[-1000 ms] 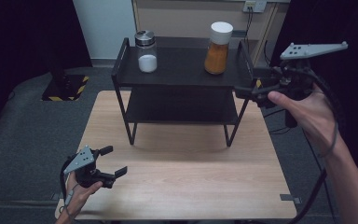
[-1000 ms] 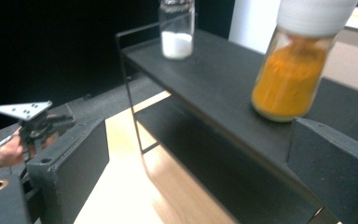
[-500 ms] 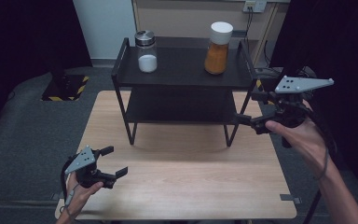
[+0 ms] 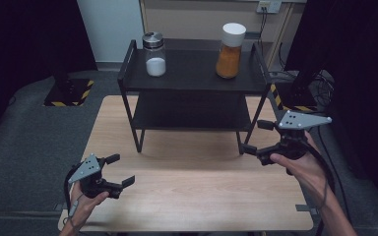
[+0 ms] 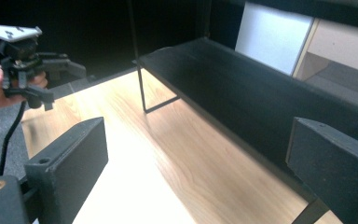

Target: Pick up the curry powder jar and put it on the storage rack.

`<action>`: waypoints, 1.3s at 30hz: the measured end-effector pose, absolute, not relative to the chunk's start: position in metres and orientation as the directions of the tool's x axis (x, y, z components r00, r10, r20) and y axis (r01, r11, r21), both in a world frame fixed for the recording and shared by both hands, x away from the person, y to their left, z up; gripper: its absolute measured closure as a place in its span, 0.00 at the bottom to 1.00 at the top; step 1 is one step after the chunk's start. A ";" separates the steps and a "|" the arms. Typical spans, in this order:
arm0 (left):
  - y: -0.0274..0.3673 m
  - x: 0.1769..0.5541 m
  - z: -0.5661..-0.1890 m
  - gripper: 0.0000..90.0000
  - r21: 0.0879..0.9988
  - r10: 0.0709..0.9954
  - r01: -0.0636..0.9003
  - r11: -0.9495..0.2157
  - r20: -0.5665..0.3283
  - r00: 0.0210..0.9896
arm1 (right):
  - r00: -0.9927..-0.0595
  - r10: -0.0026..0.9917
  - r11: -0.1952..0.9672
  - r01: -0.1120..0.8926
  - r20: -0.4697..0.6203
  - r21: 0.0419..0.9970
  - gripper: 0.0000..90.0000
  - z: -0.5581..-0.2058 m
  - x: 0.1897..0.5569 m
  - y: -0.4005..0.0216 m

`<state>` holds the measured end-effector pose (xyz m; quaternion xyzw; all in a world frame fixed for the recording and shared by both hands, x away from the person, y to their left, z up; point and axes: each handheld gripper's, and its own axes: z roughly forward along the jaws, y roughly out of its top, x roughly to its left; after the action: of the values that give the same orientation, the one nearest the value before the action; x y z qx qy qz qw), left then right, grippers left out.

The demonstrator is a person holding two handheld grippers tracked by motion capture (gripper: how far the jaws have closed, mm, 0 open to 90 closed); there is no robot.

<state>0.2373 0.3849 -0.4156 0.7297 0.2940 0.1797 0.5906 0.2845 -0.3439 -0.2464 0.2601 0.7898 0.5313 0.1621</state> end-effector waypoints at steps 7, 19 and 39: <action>0.385 0.237 -0.416 0.00 0.968 0.643 0.215 -0.128 -0.084 0.762 | -0.806 0.592 0.313 0.221 -0.008 0.924 0.07 -0.277 0.281 -0.341; 0.384 0.237 -0.416 0.00 0.969 0.640 0.211 -0.131 -0.080 0.764 | -0.810 0.586 0.302 0.221 0.002 0.927 0.07 -0.330 0.268 -0.345; 0.384 0.237 -0.415 0.00 0.970 0.638 0.201 -0.134 -0.070 0.767 | -0.777 0.627 0.272 0.289 0.059 0.918 0.06 -0.388 0.248 -0.343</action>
<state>0.2369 0.3835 -0.4153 0.7301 0.2872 0.1849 0.5918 0.2478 -0.3434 -0.3882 0.2932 0.7812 0.5273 0.1601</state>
